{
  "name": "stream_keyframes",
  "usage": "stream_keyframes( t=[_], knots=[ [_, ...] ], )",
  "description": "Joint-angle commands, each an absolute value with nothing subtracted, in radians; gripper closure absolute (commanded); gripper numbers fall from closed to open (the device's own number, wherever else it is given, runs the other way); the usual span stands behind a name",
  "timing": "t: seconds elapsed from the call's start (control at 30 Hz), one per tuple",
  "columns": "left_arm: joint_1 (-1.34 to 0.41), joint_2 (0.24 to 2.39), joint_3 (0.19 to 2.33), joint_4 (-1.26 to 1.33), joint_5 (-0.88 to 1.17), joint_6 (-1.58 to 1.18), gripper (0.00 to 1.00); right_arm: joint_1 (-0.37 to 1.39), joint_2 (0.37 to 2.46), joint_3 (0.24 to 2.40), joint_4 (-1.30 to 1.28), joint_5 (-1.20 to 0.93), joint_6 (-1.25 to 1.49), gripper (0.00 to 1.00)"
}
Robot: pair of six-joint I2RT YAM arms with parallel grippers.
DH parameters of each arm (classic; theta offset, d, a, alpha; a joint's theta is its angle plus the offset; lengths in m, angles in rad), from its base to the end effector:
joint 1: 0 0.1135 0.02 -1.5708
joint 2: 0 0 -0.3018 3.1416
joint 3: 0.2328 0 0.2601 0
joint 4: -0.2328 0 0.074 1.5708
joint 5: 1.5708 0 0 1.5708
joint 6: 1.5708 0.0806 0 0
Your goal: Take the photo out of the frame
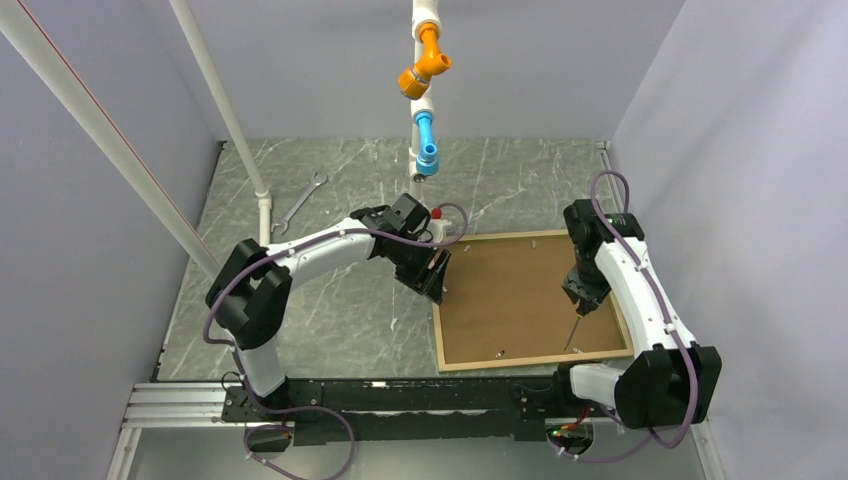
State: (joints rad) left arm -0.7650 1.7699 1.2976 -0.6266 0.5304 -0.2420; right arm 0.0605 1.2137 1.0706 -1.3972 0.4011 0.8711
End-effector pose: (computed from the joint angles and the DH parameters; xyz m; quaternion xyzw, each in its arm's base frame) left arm 0.2586 -0.3048 0.2198 0.3018 0.8906 -0.3321 0.0746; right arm 0.1797 -0.0206 0.2714 0.3891 0.8993 -0.1713 0.1028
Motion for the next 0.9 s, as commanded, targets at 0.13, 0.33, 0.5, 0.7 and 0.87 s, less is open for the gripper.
stream_keyframes(
  t=[0.13, 0.33, 0.5, 0.7, 0.87],
  knots=[
    [-0.733, 1.74, 1.271, -0.596, 0.532, -0.154, 0.31, 0.056, 1.14, 1.074, -1.405, 0.384, 0.904, 1.0],
    [-0.733, 1.781, 1.267, -0.597, 0.477, -0.117, 0.32, 0.041, 1.179, 1.066, -1.343, 0.411, 0.898, 1.0],
    [-0.729, 1.761, 1.234, -0.542, 0.451, -0.085, 0.32, 0.04, 1.194, 1.115, -1.363, 0.384, 0.923, 1.0],
    [-0.655, 1.75, 1.183, -0.472, 0.487, -0.128, 0.34, -0.048, 1.072, 1.072, -1.361, 0.38, 0.791, 1.0],
    [-0.62, 1.742, 1.234, -0.527, 0.449, -0.152, 0.34, -0.156, 1.05, 1.12, -1.391, 0.357, 0.697, 1.0]
  ],
)
